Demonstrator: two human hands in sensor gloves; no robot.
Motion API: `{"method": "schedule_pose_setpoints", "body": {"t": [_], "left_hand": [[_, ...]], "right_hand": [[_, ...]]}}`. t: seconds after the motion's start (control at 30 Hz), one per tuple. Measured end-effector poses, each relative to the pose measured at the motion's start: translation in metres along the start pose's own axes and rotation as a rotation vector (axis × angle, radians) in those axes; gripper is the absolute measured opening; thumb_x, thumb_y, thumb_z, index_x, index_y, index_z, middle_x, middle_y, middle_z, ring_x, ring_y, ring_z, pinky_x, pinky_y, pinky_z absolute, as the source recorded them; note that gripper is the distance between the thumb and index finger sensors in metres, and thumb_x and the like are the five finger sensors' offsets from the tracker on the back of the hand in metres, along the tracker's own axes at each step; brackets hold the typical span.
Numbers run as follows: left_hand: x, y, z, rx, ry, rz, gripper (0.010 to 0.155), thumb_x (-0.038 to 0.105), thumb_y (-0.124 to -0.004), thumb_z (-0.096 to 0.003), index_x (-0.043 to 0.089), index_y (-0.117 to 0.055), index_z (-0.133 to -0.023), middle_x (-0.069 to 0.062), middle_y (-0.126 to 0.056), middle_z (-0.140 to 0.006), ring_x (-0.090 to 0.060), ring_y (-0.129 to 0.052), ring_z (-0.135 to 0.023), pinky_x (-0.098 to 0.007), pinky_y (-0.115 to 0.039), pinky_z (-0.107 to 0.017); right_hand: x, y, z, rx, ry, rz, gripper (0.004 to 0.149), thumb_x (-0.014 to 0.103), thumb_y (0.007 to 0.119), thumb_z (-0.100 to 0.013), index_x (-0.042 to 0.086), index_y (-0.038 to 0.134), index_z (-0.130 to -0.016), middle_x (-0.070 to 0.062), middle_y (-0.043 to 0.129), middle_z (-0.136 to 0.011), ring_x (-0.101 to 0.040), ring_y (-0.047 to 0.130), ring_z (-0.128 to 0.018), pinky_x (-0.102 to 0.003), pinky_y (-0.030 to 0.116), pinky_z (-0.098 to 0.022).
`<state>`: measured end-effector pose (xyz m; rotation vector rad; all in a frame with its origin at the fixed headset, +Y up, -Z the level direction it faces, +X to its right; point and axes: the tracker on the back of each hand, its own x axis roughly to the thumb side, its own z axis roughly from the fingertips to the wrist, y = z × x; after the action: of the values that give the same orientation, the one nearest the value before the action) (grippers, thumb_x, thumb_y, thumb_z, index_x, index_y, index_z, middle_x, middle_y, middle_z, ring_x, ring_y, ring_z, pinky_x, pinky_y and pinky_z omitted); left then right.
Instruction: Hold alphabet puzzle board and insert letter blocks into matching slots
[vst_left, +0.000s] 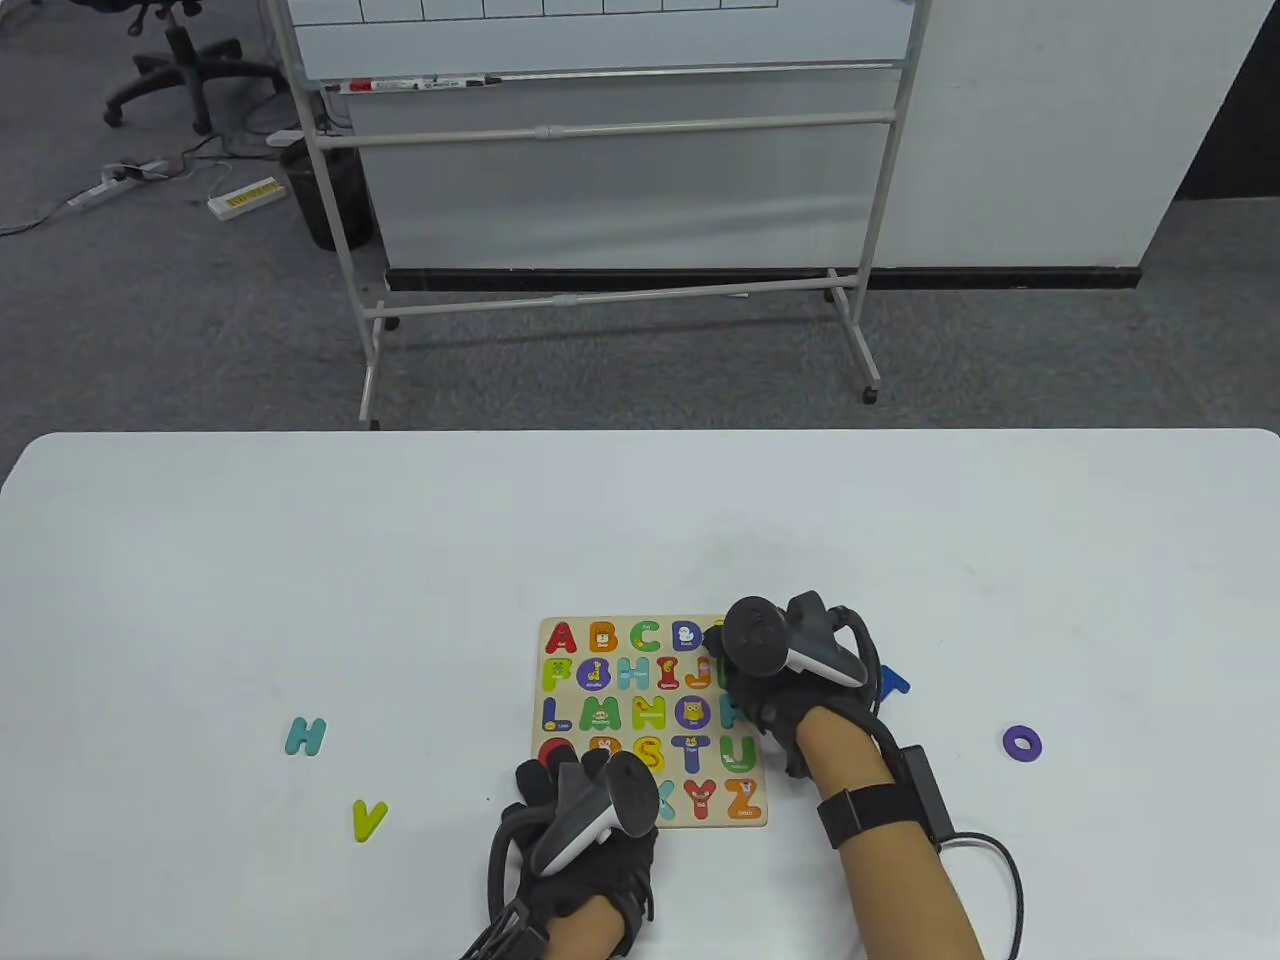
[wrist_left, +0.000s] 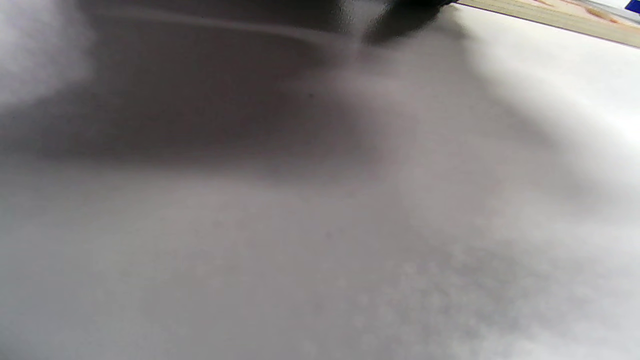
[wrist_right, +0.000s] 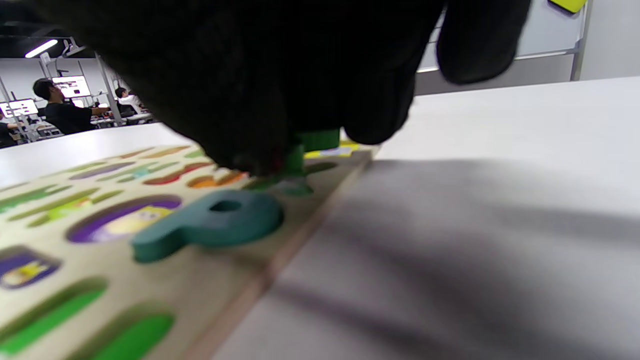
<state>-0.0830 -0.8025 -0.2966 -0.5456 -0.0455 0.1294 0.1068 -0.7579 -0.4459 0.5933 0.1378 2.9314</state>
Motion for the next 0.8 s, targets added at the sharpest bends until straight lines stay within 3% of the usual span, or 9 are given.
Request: {"method": "schedule_pose_setpoints", "body": {"t": [0.8], "left_hand": [[-0.0002,0.0003,-0.0012,-0.008,-0.003,0.005,0.083,0.050,-0.047,-0.0552,0.001,-0.002,-0.106,-0.035,0.004,-0.106,-0.067,0.000,-0.093,-0.076,-0.025,-0.063]], "right_hand": [[-0.0014,0.0052,-0.0023,-0.030,-0.016,-0.001,0.051,0.027,0.098,-0.040,0.024,0.088,-0.090,-0.005,0.091,-0.094,-0.032,0.095,-0.081,-0.060,0.067,-0.066]]}}
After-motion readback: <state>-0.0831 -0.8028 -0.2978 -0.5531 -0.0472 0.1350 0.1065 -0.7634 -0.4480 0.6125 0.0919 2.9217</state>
